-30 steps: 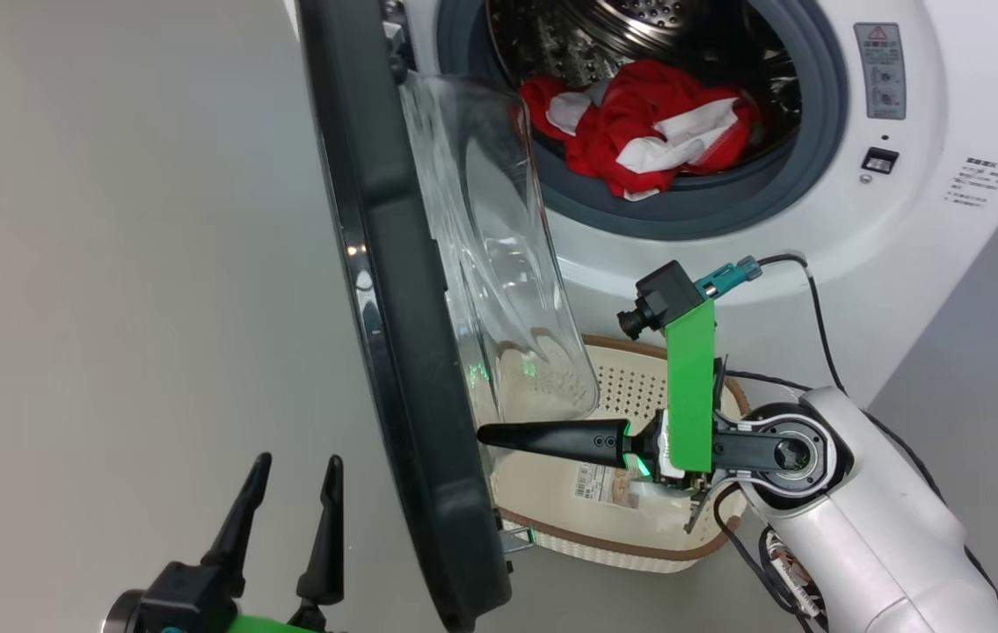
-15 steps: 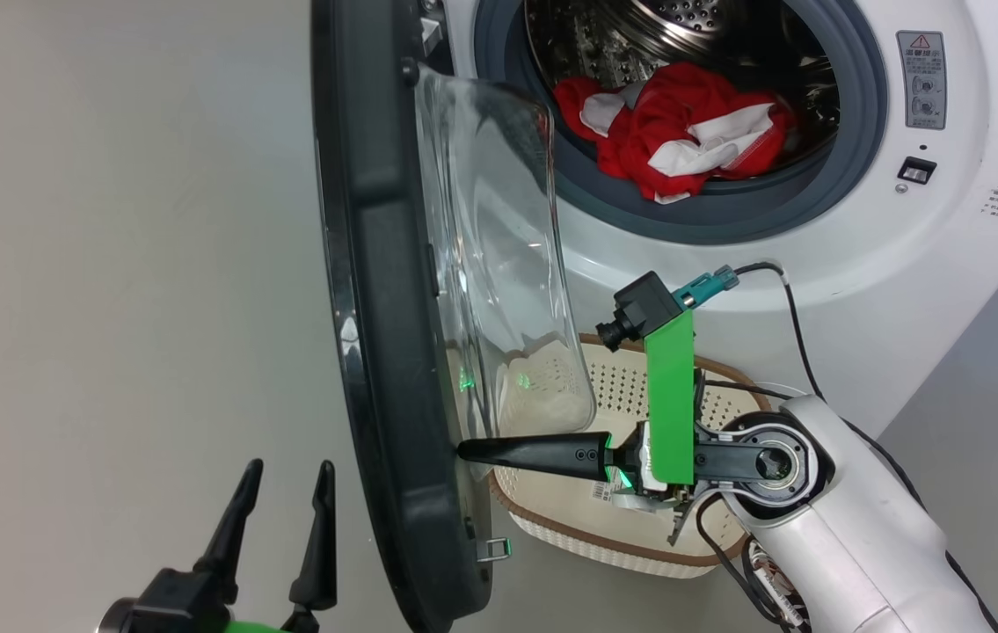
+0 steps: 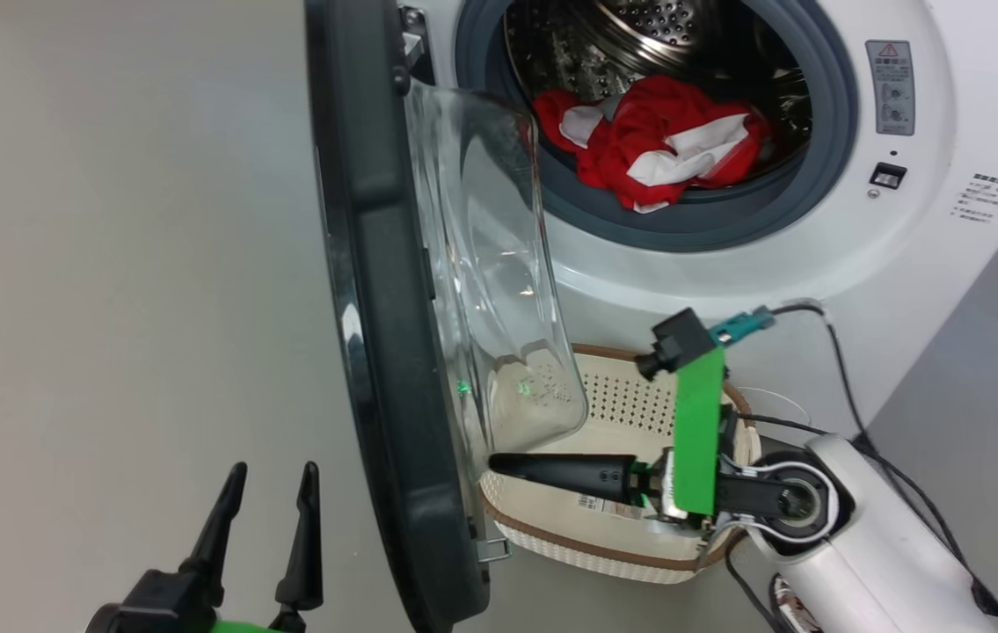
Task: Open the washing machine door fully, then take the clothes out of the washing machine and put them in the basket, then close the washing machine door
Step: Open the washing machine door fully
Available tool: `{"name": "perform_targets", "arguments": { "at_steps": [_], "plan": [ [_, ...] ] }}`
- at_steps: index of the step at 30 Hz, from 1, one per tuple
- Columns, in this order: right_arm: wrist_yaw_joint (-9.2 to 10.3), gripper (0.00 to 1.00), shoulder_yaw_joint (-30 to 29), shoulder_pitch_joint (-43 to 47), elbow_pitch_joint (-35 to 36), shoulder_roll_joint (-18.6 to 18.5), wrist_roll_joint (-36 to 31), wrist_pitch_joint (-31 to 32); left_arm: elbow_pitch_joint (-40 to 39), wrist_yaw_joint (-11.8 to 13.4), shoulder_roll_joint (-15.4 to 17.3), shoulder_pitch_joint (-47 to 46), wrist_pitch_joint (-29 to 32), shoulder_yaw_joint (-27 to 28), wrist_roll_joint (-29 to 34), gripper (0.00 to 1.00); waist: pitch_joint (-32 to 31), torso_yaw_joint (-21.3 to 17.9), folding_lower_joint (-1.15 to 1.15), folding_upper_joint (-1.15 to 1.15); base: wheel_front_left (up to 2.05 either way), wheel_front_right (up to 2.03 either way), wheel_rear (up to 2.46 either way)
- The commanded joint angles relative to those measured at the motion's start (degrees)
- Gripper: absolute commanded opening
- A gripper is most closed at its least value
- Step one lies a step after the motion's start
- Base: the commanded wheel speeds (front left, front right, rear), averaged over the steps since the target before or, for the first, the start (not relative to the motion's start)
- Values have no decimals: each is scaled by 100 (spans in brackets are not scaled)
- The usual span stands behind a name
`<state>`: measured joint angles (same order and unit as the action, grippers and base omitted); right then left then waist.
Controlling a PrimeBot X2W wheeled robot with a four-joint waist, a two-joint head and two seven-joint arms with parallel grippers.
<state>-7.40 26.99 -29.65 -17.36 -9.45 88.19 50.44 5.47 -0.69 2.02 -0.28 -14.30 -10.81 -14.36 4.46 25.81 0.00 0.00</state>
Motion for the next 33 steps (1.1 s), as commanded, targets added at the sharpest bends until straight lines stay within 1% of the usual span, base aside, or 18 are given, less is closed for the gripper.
{"name": "perform_targets", "arguments": {
  "at_steps": [1,11,15,21,25,33],
  "plan": [
    [-9,100,14,45,132,33,-54,-64,-103,13,86,-109,-70,216,4,100,-15,-32,0,0,0,0,0],
    [-9,100,-36,389,48,-307,-313,-776,-46,-34,86,-106,-70,365,60,100,-68,-264,0,0,0,0,0],
    [-9,100,26,541,10,-438,-490,-1170,-37,-41,86,-93,-70,439,74,100,-83,-365,0,0,0,0,0],
    [-9,100,258,811,-50,-731,-847,-1860,-63,-34,86,-20,-70,534,85,100,-111,-520,0,0,0,0,0],
    [-9,100,400,982,-33,-923,-949,-2359,-70,-31,86,29,-70,568,82,100,-134,-582,0,0,0,0,0],
    [-9,100,666,1073,133,-1293,-1190,-3633,-78,-14,86,151,-70,628,61,100,-188,-682,0,0,0,0,0]
  ]
}}
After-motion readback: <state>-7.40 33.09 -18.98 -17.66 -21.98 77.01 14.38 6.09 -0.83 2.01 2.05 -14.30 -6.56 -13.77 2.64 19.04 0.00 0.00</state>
